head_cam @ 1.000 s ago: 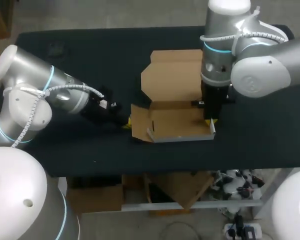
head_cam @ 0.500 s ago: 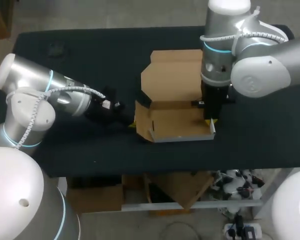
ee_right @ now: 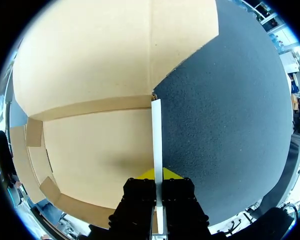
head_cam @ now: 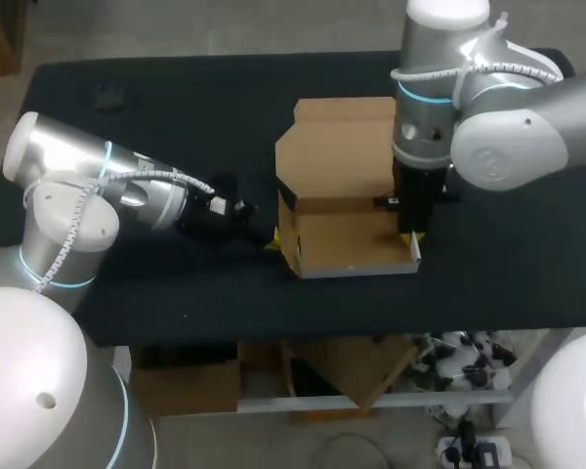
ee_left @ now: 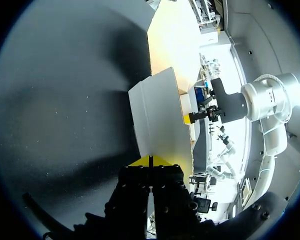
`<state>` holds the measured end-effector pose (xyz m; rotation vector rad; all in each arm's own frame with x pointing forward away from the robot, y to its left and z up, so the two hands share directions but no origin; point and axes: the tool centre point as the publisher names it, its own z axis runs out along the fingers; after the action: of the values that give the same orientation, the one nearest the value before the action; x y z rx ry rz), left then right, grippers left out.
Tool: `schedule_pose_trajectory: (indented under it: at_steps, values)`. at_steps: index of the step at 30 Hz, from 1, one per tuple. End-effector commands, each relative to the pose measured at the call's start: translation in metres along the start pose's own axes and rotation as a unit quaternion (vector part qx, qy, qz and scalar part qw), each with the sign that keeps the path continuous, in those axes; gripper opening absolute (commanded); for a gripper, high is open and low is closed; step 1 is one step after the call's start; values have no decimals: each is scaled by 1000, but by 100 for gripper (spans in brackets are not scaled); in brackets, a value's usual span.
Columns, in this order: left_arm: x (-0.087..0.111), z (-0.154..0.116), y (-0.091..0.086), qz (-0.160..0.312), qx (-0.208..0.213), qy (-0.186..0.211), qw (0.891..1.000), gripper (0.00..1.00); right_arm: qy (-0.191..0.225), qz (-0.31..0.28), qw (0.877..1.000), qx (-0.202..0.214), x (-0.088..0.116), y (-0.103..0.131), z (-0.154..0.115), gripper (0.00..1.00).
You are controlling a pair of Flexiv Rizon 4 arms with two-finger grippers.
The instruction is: Assemble the packaging by folding the flat box into shape, placing the metal phone stand inside, and closing the box properly
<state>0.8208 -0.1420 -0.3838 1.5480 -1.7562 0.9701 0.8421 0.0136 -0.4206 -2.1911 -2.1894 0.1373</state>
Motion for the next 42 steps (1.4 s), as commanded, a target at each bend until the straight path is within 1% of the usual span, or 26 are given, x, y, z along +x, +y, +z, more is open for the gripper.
schedule_pose_trajectory:
  at_steps: [1, 9, 20, 21, 23, 24, 25, 29, 42]
  values:
    - [1, 6, -2, 1, -1, 3, 1000, 0, -1, 0, 1000, 0, 1, 0, 1, 0]
    - [6, 9, -2, 3, 1, 19, 1000, 0, -1, 0, 1000, 0, 1, 0, 1, 0]
    - [8, 11, -2, -1, 6, 27, 1000, 0, -1, 0, 1000, 0, 1, 0, 1, 0]
    - [8, 11, -2, -2, 6, 28, 1000, 2, -1, 0, 1000, 0, 1, 0, 1, 0]
    - [8, 11, -3, -3, 7, 31, 999, 15, -1, 0, 1000, 0, 1, 0, 1, 0]
    - [8, 11, -3, -4, 8, 31, 999, 15, -1, 0, 1000, 0, 1, 0, 1, 0]
    - [8, 10, -3, -5, 8, 32, 999, 29, -1, 0, 1000, 0, 1, 0, 1, 0]
    - [7, 9, -4, -11, 10, 40, 999, 37, -1, 0, 1000, 0, 1, 0, 1, 0]
    - [5, 6, -6, -21, 13, 54, 998, 36, -1, 0, 1000, 0, 1, 0, 1, 0]
